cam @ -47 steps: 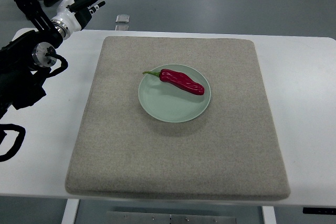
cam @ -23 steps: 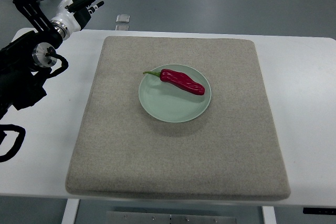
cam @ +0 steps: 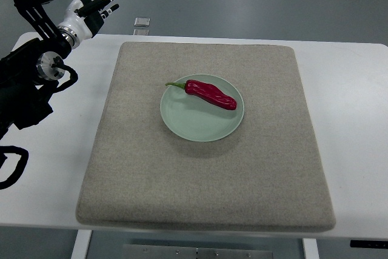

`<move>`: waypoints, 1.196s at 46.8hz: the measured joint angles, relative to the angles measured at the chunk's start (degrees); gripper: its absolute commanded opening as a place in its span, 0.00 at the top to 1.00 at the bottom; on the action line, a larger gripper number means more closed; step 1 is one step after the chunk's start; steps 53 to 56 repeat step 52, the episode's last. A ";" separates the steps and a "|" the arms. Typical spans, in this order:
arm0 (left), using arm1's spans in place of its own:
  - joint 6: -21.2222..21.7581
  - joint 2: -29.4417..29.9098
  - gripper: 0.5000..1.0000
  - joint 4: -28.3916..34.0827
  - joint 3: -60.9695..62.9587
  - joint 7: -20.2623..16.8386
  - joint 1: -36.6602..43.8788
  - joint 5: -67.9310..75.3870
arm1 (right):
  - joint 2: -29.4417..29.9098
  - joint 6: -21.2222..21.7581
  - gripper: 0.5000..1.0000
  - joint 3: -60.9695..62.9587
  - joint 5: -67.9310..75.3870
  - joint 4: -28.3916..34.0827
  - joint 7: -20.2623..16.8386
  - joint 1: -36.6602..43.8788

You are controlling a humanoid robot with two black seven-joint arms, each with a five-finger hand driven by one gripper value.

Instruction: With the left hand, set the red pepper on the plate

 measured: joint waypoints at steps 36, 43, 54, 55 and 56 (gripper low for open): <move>0.16 -1.08 0.03 -0.41 -0.02 -0.50 -0.15 -0.22 | 0.00 0.21 0.14 0.00 -0.18 0.58 -0.03 -0.10; 0.17 -1.08 0.03 -0.40 -0.08 -0.50 -0.15 -0.23 | 0.00 0.12 0.14 0.04 0.01 0.53 0.07 -0.09; 0.23 -1.08 0.03 -0.38 -0.09 -0.50 -0.16 -0.23 | 0.00 0.11 0.14 0.61 0.53 0.55 0.26 -0.17; 0.23 -1.08 0.03 -0.38 -0.09 -0.50 -0.16 -0.23 | 0.00 0.11 0.14 0.61 0.53 0.55 0.26 -0.17; 0.23 -1.08 0.03 -0.38 -0.09 -0.50 -0.16 -0.23 | 0.00 0.11 0.14 0.61 0.53 0.55 0.26 -0.17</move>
